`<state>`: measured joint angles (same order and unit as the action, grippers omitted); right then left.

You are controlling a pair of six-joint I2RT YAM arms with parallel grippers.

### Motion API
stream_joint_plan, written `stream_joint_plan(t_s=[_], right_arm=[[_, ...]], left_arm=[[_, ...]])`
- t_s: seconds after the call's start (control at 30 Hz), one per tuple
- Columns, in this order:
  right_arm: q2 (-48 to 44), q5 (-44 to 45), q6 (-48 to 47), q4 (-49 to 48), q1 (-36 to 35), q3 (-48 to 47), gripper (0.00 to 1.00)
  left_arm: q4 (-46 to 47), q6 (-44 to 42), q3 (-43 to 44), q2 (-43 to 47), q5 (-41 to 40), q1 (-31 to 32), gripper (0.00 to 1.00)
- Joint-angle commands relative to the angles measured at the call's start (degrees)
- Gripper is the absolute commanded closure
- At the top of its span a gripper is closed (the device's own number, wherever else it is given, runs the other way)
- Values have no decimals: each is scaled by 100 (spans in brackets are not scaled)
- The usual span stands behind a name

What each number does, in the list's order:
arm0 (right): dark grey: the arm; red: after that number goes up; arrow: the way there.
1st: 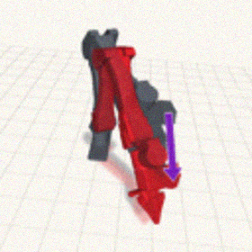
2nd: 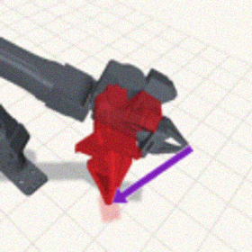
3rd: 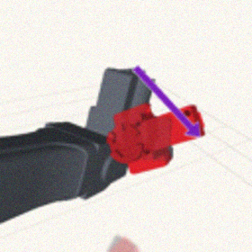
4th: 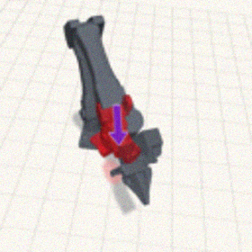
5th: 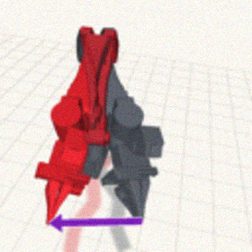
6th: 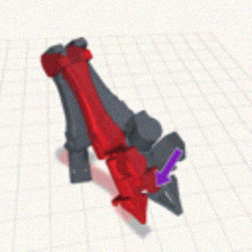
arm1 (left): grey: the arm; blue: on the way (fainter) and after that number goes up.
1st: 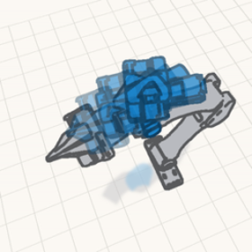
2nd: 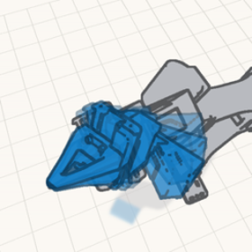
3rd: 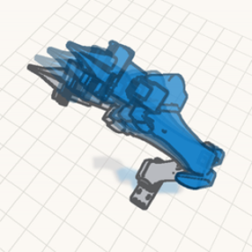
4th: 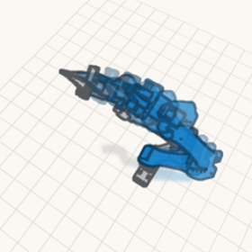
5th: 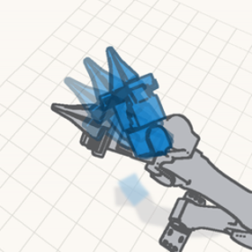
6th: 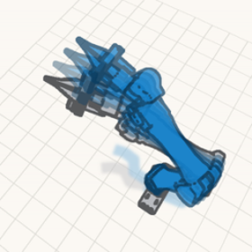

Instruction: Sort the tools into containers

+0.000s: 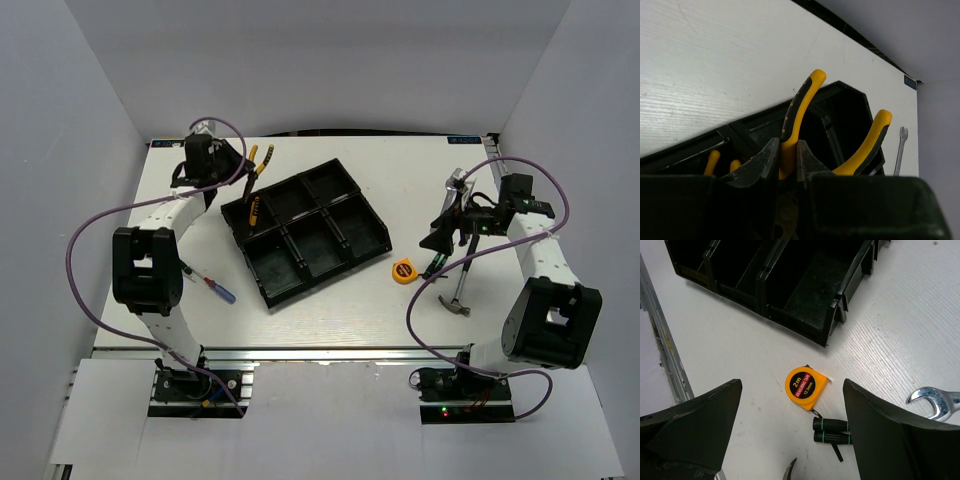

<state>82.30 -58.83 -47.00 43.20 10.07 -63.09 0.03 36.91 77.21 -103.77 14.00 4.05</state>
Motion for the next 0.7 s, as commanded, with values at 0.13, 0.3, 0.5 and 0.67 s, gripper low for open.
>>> stream_joint_plan(t_s=[0.13, 0.3, 0.5, 0.67], right_arm=[[-276, -173, -283, 356, 22, -46, 12], [-408, -138, -292, 365, 31, 51, 12], [-426, -138, -292, 373, 31, 104, 12], [-408, -129, -309, 400, 31, 60, 12]], left_arm=[[928, 273, -628, 234, 437, -45, 100], [1043, 256, -839, 190, 446, -71, 100], [1139, 63, -1225, 225, 454, -107, 100], [1236, -52, -1437, 164, 428, -177, 100]])
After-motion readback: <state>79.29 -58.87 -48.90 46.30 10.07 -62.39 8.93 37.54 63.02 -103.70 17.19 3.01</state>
